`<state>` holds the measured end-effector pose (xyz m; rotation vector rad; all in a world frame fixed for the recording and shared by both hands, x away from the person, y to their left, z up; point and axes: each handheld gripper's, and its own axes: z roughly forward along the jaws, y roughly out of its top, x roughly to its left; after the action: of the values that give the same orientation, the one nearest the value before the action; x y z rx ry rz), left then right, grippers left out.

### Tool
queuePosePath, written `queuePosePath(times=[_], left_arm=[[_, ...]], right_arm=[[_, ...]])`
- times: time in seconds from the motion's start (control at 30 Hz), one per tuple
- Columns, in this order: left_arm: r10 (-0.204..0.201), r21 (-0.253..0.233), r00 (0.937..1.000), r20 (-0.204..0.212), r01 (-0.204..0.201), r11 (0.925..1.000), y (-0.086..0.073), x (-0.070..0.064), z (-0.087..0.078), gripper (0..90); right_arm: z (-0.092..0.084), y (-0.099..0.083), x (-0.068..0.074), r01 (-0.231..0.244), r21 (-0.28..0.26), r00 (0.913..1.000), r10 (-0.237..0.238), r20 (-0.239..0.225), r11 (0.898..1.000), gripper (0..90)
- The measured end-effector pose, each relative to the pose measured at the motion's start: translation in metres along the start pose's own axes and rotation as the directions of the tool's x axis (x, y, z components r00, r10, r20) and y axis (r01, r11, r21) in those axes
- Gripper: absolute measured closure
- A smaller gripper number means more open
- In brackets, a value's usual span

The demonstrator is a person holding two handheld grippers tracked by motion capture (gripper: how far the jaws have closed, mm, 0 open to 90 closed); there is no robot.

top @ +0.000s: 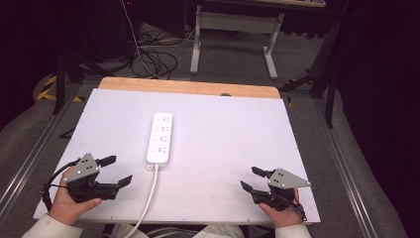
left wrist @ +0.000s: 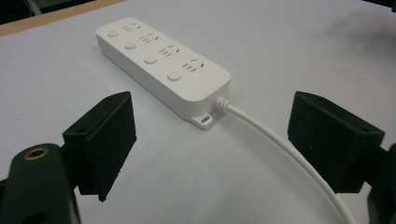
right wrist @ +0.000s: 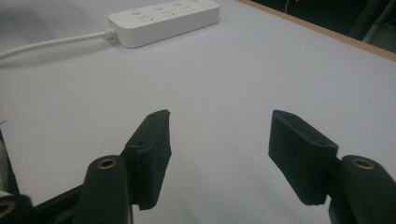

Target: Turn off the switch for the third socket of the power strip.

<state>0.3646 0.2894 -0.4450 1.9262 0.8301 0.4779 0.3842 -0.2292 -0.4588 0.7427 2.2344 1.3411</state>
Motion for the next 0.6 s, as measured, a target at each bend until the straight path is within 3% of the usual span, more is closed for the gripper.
queuePosePath(times=[0.23,0.4,0.5,0.6], left_arm=[[-0.008,-0.009,0.9999,-0.01,0.008,0.9999,-0.016,0.003,-0.006,15.7],[-0.004,0.018,0.9992,-0.04,0.004,0.9998,-0.028,0.004,-0.006,15.4],[-0.037,0.008,0.9989,-0.03,0.037,0.9993,-0.03,0.005,-0.007,15.4],[-0.046,0.002,0.9985,-0.032,0.046,0.9989,-0.028,0.006,-0.007,15.4]], right_arm=[[0.0,-0.001,-0.002,0.001,0.0,1.0,-0.001,0.003,1.0,39.3],[0.0,-0.001,-0.001,-0.003,0.001,1.0,0.003,0.003,1.0,39.3],[0.0,-0.001,-0.002,0.001,-0.002,1.0,-0.001,0.002,1.0,39.2],[0.0,-0.001,-0.002,0.001,0.001,1.0,-0.001,0.001,1.0,39.2]])
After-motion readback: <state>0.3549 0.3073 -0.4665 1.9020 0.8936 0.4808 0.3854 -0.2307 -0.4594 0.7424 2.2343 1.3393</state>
